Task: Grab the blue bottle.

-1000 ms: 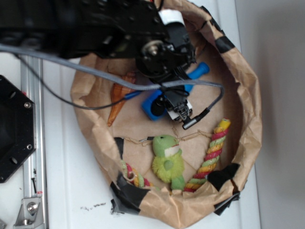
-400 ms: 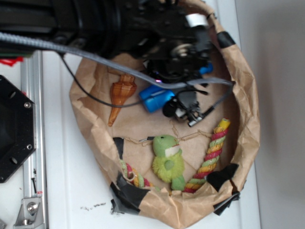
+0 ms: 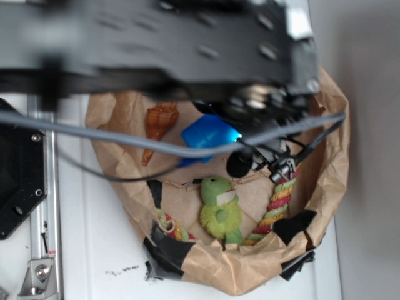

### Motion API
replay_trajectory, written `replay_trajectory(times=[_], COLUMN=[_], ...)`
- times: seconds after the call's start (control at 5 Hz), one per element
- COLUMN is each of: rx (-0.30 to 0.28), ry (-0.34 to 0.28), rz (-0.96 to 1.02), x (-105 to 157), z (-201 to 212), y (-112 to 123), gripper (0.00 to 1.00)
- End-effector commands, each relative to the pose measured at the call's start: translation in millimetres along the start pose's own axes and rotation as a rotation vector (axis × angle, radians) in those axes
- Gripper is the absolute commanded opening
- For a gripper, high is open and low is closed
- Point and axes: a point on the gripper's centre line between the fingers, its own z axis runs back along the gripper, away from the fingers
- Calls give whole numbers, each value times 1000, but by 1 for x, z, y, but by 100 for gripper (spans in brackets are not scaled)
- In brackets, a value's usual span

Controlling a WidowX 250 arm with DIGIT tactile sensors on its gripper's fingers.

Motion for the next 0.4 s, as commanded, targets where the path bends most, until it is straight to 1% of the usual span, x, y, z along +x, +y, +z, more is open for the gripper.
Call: replay_trajectory(times=[0.0, 0.2], rx=[-126, -107], ry=[46, 14], rz=[87, 83], x=[-5, -8], z=[56, 53], y=[6, 9], gripper=[0, 0])
